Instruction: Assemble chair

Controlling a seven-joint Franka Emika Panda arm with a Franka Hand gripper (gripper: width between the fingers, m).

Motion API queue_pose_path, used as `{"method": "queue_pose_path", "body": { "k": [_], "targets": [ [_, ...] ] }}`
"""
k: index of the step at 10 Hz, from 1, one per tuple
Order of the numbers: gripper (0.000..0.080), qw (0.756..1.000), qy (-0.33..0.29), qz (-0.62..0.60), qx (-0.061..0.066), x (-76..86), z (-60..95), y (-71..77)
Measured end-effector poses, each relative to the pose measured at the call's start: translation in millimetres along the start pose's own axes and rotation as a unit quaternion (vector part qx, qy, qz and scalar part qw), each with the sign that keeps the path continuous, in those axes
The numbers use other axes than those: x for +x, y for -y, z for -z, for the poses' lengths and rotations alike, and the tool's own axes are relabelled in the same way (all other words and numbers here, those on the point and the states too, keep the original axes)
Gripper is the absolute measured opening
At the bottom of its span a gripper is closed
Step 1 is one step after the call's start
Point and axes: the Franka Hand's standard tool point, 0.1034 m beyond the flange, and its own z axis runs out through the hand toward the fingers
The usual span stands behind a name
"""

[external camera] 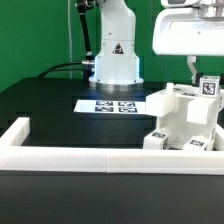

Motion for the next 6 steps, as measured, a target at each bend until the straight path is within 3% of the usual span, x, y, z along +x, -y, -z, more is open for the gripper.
{"method": "queue_pose_path", "body": {
  "k": [6],
  "targets": [
    [0.0287,0.976,0.007,-0.218,0.011,-0.5,0.0,3.5]
  ]
}}
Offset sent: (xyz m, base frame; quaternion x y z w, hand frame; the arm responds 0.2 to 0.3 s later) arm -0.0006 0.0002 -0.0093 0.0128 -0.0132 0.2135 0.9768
